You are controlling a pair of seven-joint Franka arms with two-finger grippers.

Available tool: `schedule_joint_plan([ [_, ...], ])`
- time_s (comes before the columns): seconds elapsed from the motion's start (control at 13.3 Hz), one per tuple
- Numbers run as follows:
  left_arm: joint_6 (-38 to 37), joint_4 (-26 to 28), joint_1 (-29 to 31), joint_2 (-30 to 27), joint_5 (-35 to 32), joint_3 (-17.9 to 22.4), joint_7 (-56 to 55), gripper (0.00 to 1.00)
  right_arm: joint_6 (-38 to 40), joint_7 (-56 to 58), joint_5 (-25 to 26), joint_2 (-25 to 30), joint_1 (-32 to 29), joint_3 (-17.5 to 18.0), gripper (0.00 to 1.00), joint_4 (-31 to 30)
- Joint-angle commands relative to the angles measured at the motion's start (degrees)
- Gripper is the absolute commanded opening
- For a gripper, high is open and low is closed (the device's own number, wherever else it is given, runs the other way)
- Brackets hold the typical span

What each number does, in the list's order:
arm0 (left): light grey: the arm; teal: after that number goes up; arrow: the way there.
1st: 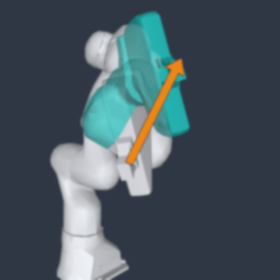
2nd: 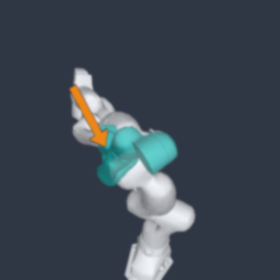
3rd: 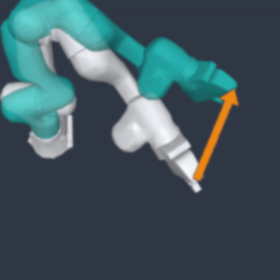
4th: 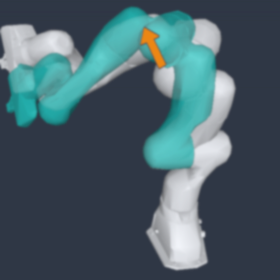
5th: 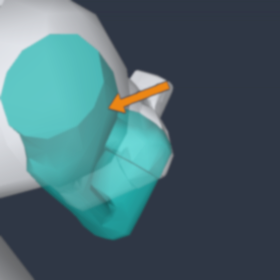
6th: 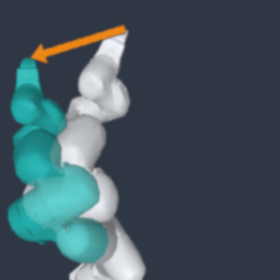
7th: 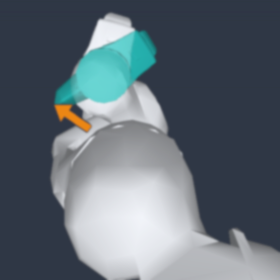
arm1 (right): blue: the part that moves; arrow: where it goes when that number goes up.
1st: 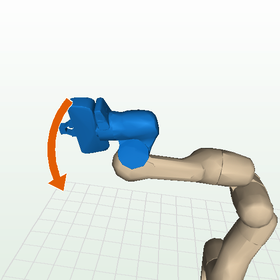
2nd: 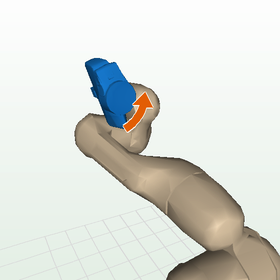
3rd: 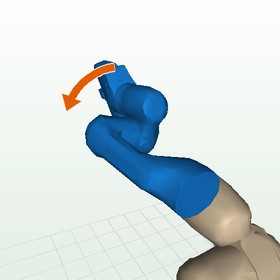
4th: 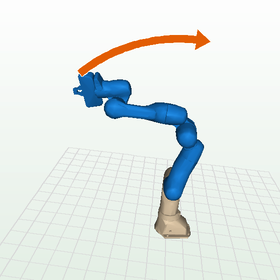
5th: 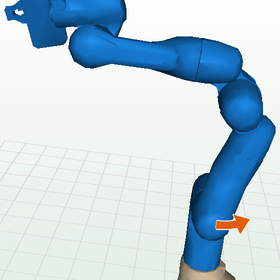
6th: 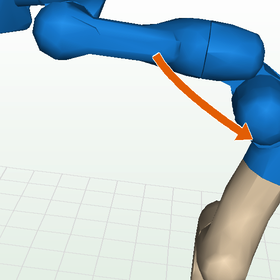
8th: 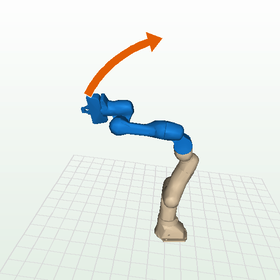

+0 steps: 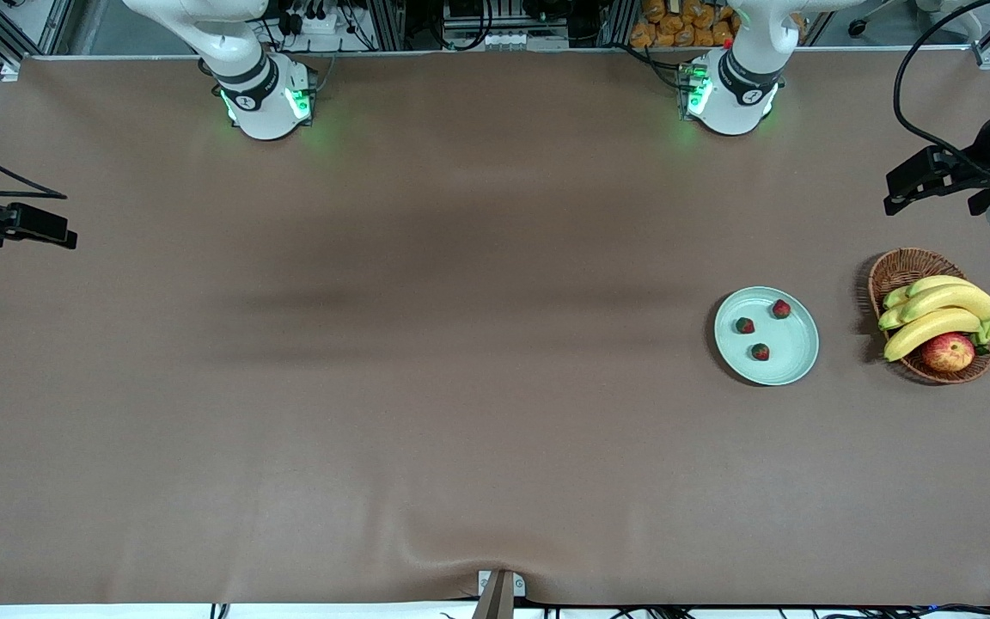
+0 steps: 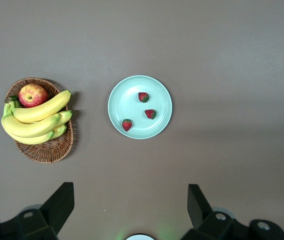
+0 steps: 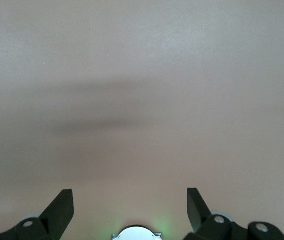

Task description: Collect all strawberries into plate

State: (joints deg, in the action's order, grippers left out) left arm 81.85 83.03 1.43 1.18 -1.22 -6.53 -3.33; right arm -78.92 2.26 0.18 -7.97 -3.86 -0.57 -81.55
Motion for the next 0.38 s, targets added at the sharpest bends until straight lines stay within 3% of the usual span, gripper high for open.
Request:
schedule_joint_plan([
  [0.0, -1.3, 1.6, -0.8, -2.1, 1.3, 1.0, 0.1, 1.0, 0.3, -0.5, 0.7, 0.2, -0.5, 0.5, 1.0, 0.3],
  [0.3, -1.8, 1.7, -1.0, -2.5, 1.4, 1.0, 0.1, 1.0, 0.3, -0.5, 0.6, 0.2, -0.6, 0.5, 1.0, 0.3],
])
